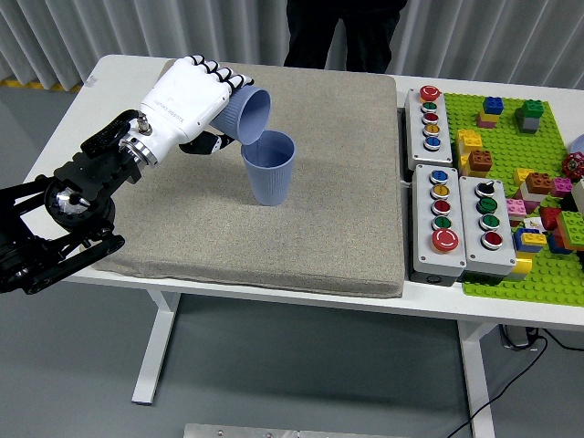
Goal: Pick cup pour cup place
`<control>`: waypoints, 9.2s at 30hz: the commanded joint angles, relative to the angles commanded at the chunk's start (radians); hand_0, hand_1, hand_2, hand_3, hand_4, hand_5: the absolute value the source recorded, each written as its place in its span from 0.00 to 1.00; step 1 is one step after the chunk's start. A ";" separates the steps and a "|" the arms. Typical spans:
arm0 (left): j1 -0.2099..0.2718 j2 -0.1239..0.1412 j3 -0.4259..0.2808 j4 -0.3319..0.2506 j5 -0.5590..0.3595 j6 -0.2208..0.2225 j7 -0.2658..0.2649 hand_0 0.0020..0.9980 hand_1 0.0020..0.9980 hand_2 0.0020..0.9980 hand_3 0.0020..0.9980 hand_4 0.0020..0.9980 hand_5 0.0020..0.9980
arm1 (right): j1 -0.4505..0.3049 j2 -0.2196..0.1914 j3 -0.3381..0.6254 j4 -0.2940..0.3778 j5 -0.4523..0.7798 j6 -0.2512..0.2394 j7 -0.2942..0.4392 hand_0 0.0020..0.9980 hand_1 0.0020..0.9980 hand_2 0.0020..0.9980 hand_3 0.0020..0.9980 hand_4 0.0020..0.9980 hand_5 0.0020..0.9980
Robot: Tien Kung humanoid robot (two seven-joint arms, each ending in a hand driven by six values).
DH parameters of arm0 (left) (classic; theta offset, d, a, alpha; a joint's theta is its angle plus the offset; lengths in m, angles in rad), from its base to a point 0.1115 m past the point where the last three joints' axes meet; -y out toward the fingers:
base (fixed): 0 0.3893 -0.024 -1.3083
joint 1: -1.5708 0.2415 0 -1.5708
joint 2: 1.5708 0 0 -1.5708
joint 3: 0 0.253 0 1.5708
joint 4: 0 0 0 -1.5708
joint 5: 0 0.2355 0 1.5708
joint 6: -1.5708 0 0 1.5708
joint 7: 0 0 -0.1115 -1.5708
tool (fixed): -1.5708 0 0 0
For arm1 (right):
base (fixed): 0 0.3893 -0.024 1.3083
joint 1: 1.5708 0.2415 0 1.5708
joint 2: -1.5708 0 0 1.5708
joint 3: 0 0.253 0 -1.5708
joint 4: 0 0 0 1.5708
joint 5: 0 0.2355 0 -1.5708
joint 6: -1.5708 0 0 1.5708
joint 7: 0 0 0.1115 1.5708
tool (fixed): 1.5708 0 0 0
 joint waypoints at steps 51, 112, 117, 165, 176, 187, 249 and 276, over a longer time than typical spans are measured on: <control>-0.022 0.001 0.013 -0.021 0.000 0.061 0.004 0.57 0.52 0.54 0.57 0.49 0.01 | -0.004 0.001 -0.003 0.000 0.004 0.000 -0.002 0.70 0.69 0.62 0.60 0.06 0.23; 0.365 -0.179 -0.483 0.069 -1.357 0.190 -0.468 0.56 0.51 0.52 0.56 0.52 0.02 | -0.010 0.010 0.008 0.000 -0.021 0.003 -0.003 0.70 0.69 0.62 0.60 0.05 0.22; 0.409 -0.228 -0.487 0.097 -1.364 0.220 -0.506 0.56 0.52 0.53 0.56 0.54 0.03 | -0.010 0.010 0.006 0.000 -0.019 0.003 -0.002 0.70 0.69 0.62 0.60 0.05 0.22; 0.521 -0.354 -0.500 0.254 -1.242 0.247 -0.633 0.65 0.64 0.68 0.67 0.67 0.20 | -0.016 0.018 0.010 0.000 -0.044 0.009 -0.006 0.70 0.69 0.62 0.60 0.04 0.21; 0.516 -0.350 -0.505 0.246 -1.215 0.242 -0.646 0.72 0.73 0.82 0.86 0.87 0.37 | -0.012 0.017 0.012 0.000 -0.043 0.008 -0.005 0.70 0.69 0.62 0.60 0.04 0.21; 0.519 -0.351 -0.501 0.260 -1.211 0.218 -0.636 0.74 0.74 0.83 0.89 0.88 0.38 | -0.008 0.017 0.015 0.000 -0.044 0.007 -0.005 0.70 0.69 0.62 0.60 0.04 0.21; 0.692 -0.275 -0.580 0.059 -1.095 0.203 -0.615 0.78 0.79 0.86 0.89 0.88 0.38 | -0.008 0.013 0.017 0.000 -0.048 0.008 -0.004 0.70 0.68 0.62 0.60 0.04 0.20; 0.598 -0.196 -0.794 -0.192 -1.244 0.171 -0.603 0.77 0.77 0.84 0.85 0.89 0.52 | -0.004 0.004 0.008 0.000 -0.035 0.005 -0.003 0.70 0.69 0.62 0.60 0.04 0.19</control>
